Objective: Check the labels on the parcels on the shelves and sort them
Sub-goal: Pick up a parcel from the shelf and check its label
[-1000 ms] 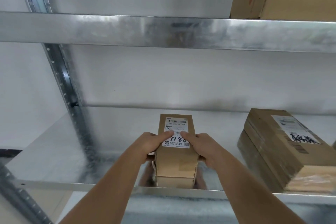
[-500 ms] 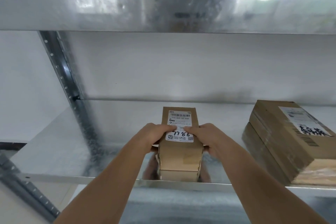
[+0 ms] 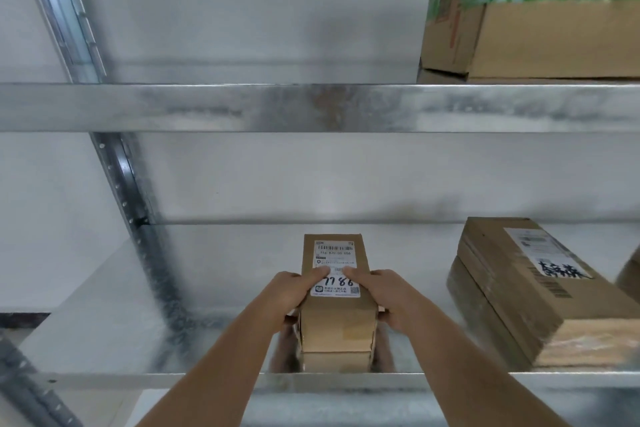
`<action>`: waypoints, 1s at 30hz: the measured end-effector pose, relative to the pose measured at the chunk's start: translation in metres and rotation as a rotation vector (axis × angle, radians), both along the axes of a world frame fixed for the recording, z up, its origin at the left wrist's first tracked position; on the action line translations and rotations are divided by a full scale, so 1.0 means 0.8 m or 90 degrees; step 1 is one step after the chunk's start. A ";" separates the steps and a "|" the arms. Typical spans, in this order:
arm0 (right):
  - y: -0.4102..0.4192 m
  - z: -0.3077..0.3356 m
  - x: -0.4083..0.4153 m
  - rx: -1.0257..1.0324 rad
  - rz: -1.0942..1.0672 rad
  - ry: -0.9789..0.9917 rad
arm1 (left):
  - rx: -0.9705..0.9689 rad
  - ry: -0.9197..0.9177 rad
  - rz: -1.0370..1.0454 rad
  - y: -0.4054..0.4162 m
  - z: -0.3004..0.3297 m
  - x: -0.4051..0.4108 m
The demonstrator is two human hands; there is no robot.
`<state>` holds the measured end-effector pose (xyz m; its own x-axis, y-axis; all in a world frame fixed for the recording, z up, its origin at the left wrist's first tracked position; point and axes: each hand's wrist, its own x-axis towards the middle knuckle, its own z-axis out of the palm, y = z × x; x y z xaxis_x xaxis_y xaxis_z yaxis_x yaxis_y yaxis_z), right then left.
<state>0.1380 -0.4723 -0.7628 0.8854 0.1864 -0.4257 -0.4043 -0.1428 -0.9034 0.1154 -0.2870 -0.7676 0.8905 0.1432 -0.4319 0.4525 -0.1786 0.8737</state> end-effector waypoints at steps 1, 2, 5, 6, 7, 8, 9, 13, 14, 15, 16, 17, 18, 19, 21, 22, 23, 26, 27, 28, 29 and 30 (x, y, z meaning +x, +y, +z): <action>-0.001 0.000 -0.004 0.007 -0.003 0.005 | -0.001 -0.006 0.002 -0.001 0.001 -0.003; -0.001 0.000 -0.006 0.005 -0.005 0.008 | -0.001 -0.010 0.003 -0.002 0.003 -0.006; 0.000 0.000 -0.010 -0.010 0.001 0.008 | -0.010 -0.013 0.002 0.002 0.008 -0.011; -0.001 0.004 -0.013 -0.007 0.000 0.016 | -0.023 -0.013 0.003 0.005 0.010 -0.012; -0.003 0.009 -0.015 0.014 -0.021 0.026 | -0.047 -0.011 0.003 0.007 0.012 -0.013; -0.006 0.013 -0.016 0.035 -0.039 0.037 | -0.081 -0.008 0.002 0.009 0.014 -0.014; -0.008 0.016 -0.015 0.046 -0.048 0.037 | -0.122 -0.004 0.004 0.011 0.016 -0.015; -0.011 0.023 -0.007 -0.056 -0.060 -0.072 | -0.179 -0.019 0.022 0.009 0.020 -0.013; -0.011 0.024 -0.005 -0.079 -0.060 -0.096 | -0.128 -0.038 0.007 0.006 0.024 -0.013; -0.012 0.024 -0.003 -0.093 -0.055 -0.109 | -0.067 -0.052 -0.002 0.004 0.026 -0.012; -0.010 0.028 -0.004 -0.104 -0.049 -0.115 | -0.009 -0.062 -0.005 0.002 0.029 -0.012; -0.009 0.030 -0.003 -0.109 -0.043 -0.114 | 0.014 -0.056 0.001 0.001 0.031 -0.010; -0.008 0.031 -0.001 -0.111 -0.031 -0.106 | 0.008 -0.043 0.006 0.000 0.034 -0.009; -0.007 0.029 0.001 -0.108 -0.014 -0.097 | -0.011 -0.026 0.005 -0.001 0.034 -0.008; -0.009 0.026 0.003 -0.089 0.014 -0.069 | -0.014 -0.007 -0.025 0.000 0.036 -0.006; -0.011 0.026 0.004 -0.081 0.026 -0.054 | -0.002 -0.011 -0.041 0.001 0.037 -0.006; -0.012 0.026 0.005 -0.072 0.036 -0.042 | 0.004 -0.013 -0.047 0.003 0.037 -0.006; -0.018 0.026 0.008 -0.053 0.066 -0.014 | -0.014 -0.008 -0.043 0.005 0.036 -0.008; -0.019 0.026 0.008 -0.047 0.070 -0.009 | -0.017 -0.001 -0.049 0.005 0.036 -0.007; -0.020 0.026 0.009 -0.040 0.075 -0.005 | -0.018 0.004 -0.054 0.005 0.036 -0.006; -0.021 0.025 0.010 -0.034 0.078 -0.002 | -0.018 0.008 -0.056 0.006 0.036 -0.006; -0.021 0.024 0.009 -0.029 0.079 0.001 | -0.019 0.010 -0.056 0.006 0.036 -0.006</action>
